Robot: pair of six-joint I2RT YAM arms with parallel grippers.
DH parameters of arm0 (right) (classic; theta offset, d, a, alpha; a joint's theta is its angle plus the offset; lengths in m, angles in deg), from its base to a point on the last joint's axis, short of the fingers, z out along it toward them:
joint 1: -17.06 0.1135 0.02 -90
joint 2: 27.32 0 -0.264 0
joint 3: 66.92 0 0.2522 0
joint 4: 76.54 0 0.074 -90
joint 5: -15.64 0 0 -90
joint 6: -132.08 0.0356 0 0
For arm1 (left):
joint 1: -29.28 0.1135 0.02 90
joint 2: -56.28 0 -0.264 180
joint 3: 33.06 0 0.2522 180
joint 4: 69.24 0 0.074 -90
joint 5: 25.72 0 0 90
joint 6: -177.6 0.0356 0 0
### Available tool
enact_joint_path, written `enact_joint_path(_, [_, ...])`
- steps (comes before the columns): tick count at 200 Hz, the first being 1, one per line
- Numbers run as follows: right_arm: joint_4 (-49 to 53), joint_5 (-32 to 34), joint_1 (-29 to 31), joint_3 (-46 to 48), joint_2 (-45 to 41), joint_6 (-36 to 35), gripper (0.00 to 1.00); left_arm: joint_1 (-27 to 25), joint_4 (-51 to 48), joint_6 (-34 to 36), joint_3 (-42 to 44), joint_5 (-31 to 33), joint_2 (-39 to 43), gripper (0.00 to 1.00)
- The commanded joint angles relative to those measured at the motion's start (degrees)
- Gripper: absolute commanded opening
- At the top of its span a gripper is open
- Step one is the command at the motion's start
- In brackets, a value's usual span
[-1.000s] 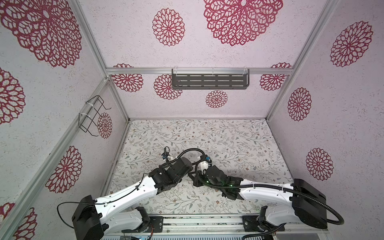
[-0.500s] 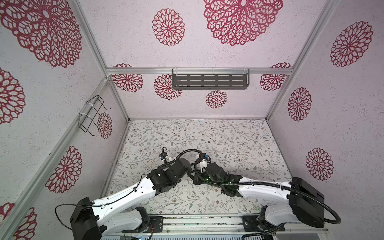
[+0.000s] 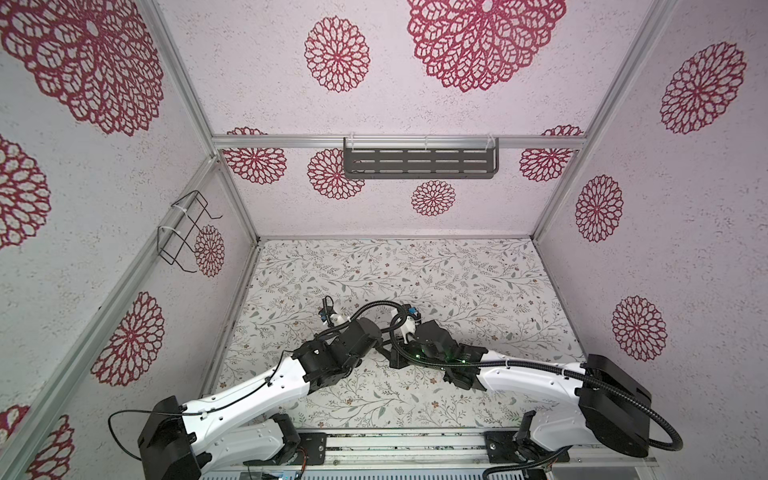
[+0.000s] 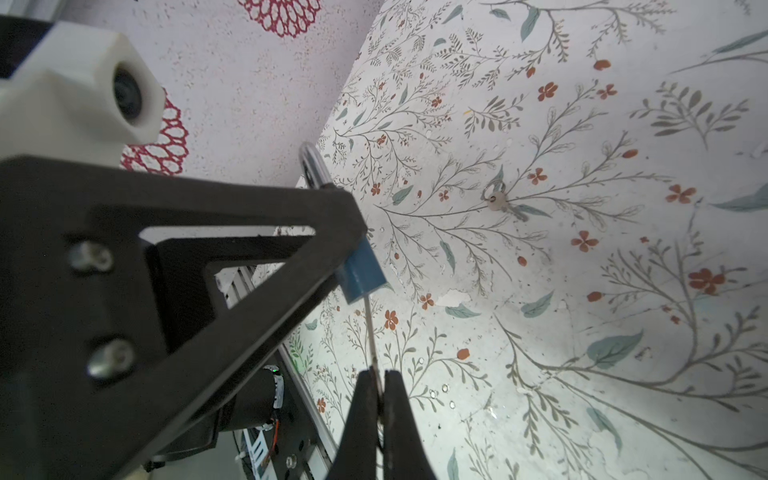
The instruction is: Unlock with the key
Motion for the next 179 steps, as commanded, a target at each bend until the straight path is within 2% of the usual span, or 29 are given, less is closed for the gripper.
enact_joint_path(1, [-0.48, 4.40, -0.90, -3.02, -1.69, -6.40, 0.00, -0.52, 4.11, 0.59, 1.04, -7.39, 2.50, 0.00])
enact_joint_path(61, [5.74, 8.32, -0.70, -5.35, -3.05, -11.69, 0.00, 0.25, 4.29, 1.52, 1.58, -9.30, 3.82, 0.00])
enact_joint_path(103, [-1.82, -1.50, -3.34, -2.53, -5.80, -9.15, 0.00, 0.42, 4.03, 3.12, 2.25, -9.46, 3.71, 0.00])
enact_joint_path(142, [3.99, -2.46, -3.62, -4.50, -6.03, -12.13, 0.00, 1.49, 3.85, 3.63, 2.49, -9.64, 5.21, 0.00])
enact_joint_path(179, [9.78, -1.57, -3.52, -6.89, -5.09, -14.97, 0.00, 3.31, 6.62, 3.68, 3.38, -12.91, 5.88, 0.00])
